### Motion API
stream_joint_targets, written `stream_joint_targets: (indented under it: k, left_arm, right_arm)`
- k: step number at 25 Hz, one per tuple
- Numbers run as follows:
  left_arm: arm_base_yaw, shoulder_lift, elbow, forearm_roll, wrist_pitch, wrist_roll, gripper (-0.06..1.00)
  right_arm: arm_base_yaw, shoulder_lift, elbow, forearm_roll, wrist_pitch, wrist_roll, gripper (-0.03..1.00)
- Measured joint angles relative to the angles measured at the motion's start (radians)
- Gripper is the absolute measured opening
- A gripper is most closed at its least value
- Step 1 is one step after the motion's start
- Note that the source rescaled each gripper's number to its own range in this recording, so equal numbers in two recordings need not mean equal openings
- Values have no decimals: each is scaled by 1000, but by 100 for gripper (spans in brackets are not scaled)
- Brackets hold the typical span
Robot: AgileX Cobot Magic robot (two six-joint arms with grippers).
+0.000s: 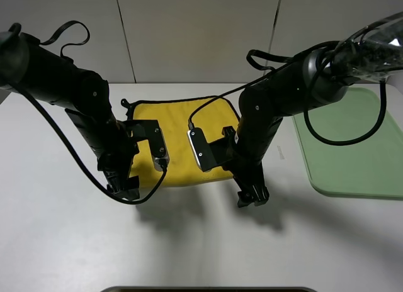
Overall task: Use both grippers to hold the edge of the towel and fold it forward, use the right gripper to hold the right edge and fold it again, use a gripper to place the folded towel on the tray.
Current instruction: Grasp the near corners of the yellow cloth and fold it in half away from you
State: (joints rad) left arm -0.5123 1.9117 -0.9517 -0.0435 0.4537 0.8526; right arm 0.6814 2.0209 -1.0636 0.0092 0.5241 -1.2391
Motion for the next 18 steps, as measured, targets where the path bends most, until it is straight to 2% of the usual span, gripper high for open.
stream_joint_targets:
  k: [8,18]
  left_arm:
    - [0,9,0,0,-13,22,80]
    - [-35,71,-13,4,-27,22,80]
  right_arm:
    - [0,0,0,24,-3,-17,100]
    - [0,2,0,69,-5,-24,100]
